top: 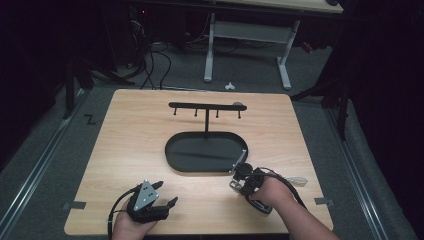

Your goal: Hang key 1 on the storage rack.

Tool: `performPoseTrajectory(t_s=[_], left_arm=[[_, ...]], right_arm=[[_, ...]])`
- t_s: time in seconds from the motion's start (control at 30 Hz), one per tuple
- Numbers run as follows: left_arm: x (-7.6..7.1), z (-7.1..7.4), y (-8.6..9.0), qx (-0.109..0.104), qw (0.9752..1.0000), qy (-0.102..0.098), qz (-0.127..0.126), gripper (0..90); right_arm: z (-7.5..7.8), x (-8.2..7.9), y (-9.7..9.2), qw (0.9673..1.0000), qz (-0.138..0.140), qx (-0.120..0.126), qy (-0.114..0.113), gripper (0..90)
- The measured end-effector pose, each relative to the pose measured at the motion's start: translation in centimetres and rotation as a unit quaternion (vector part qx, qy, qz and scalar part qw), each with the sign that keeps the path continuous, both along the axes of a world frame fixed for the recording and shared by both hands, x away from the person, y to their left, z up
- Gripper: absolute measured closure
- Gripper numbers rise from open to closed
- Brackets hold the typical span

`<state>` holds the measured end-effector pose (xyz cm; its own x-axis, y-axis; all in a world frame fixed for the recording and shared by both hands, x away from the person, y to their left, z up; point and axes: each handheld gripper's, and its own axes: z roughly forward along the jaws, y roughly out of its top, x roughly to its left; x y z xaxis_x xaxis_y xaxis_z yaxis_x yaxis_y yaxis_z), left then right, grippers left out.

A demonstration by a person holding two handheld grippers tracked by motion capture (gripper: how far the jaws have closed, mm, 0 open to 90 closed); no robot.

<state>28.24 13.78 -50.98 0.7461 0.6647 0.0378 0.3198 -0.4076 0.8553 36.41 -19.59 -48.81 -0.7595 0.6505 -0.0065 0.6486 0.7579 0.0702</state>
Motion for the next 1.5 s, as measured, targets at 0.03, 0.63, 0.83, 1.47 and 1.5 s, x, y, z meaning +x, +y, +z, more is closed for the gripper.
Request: performPoseTrajectory(t_s=[0.03,0.63,0.83,1.47,1.5], left_arm=[[0.0,0.0,0.0,0.000,1.0000,0.000,0.000,28.7],[0.6,-0.2,-0.8,0.000,0.9999,-0.001,-0.017,28.6],[0.7,-0.2,-0.9,-0.004,0.9999,-0.001,-0.016,28.6],[0.7,-0.5,-1.1,-0.002,0.9997,-0.002,-0.026,28.1],[0.7,-0.5,-1.0,-0.003,0.9997,-0.002,-0.025,27.9]], right_arm=[[0.0,0.0,0.0,1.0000,0.001,0.001,-0.001,80.3],[3.5,-1.5,-2.8,0.9960,-0.050,0.059,-0.044,80.3],[5.6,-1.9,-4.0,0.9925,-0.066,0.080,-0.064,80.4],[9.3,-1.5,-4.6,0.9857,-0.090,0.091,-0.110,80.4],[9.5,-1.4,-4.5,0.9857,-0.089,0.091,-0.111,80.4]])
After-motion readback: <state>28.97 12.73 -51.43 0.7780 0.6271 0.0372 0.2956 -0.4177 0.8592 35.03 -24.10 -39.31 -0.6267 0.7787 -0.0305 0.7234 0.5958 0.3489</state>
